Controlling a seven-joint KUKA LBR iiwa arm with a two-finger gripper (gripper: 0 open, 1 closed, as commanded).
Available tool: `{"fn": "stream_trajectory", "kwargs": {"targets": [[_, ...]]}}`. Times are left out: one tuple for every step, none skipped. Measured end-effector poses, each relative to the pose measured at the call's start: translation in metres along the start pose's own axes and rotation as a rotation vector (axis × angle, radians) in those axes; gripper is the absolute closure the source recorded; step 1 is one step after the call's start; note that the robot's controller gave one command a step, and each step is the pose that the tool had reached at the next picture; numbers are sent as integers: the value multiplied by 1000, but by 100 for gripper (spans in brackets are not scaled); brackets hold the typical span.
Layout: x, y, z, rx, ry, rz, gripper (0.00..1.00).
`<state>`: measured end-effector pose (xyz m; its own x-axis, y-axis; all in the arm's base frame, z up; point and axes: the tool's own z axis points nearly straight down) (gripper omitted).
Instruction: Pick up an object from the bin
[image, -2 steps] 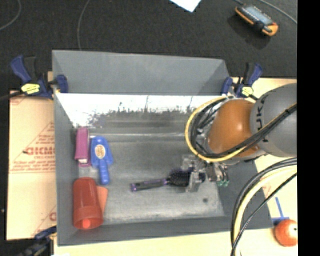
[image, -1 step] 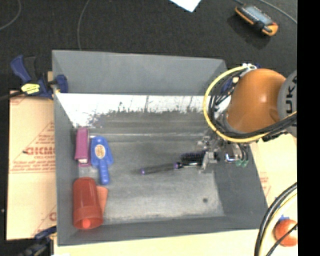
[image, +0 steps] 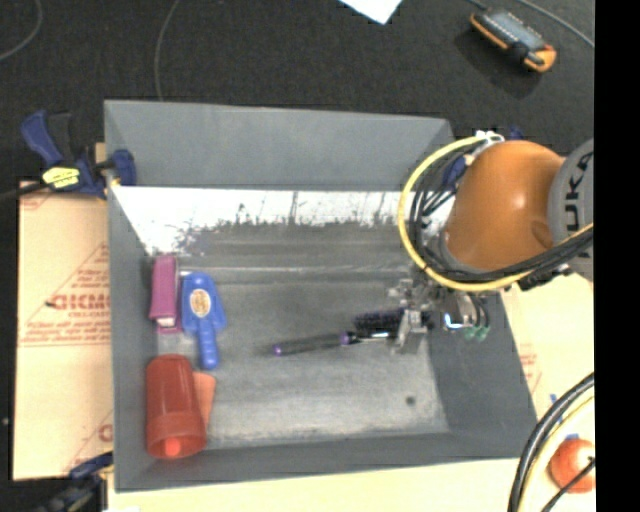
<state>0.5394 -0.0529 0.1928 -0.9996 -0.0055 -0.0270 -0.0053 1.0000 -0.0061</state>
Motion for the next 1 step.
{"fn": "stream_trajectory", "kwargs": {"targets": [[-14, -4, -1, 3, -14, 8, 100]]}}
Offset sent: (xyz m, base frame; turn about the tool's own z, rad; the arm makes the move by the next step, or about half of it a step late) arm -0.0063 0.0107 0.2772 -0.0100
